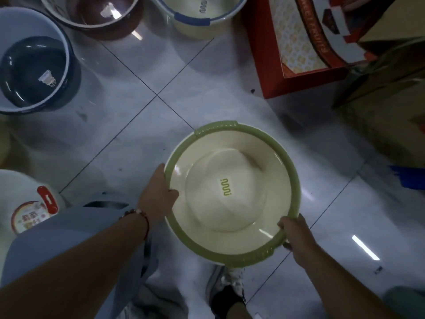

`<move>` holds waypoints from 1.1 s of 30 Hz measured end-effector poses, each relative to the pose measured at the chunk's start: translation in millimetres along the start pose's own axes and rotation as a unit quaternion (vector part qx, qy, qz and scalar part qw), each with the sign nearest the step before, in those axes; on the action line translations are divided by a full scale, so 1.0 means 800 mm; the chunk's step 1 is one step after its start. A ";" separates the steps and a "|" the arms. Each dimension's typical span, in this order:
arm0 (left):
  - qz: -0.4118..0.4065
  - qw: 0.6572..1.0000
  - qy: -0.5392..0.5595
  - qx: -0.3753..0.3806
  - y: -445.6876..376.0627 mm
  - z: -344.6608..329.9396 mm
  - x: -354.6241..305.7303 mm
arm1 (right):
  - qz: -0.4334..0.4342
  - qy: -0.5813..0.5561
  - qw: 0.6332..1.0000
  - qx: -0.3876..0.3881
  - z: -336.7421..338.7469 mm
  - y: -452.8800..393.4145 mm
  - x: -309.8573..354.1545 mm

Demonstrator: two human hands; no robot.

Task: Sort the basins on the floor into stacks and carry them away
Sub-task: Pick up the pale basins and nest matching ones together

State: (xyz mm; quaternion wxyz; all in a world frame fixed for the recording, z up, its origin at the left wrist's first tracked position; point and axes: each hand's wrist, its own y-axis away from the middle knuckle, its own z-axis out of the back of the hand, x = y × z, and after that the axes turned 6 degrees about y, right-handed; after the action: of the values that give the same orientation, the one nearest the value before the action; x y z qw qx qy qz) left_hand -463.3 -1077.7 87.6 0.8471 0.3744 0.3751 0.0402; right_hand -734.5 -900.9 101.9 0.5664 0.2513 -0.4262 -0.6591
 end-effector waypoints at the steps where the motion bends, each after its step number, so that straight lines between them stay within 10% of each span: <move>1: 0.015 1.000 -0.016 0.010 -0.008 -0.001 0.003 | -0.009 -0.002 1.000 0.011 -0.003 -0.013 0.006; 9: 0.077 0.990 -0.095 0.067 -0.045 -0.019 0.034 | -0.037 0.049 0.997 0.044 -0.017 -0.089 0.036; 24: 0.109 0.983 -0.066 -0.129 -0.152 0.059 0.000 | 0.178 0.040 0.970 0.160 -0.052 -0.098 0.235; 33: 0.047 0.955 -0.269 -0.115 -0.104 0.126 -0.094 | 0.408 0.254 0.873 0.080 -0.036 0.025 0.299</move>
State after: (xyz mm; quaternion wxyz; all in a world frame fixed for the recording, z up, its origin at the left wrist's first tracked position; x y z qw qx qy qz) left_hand -467.8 -1224.4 121.7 0.9510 0.2890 0.1080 0.0207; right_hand -756.4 -1138.3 140.2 0.8519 0.2584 -0.3833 -0.2461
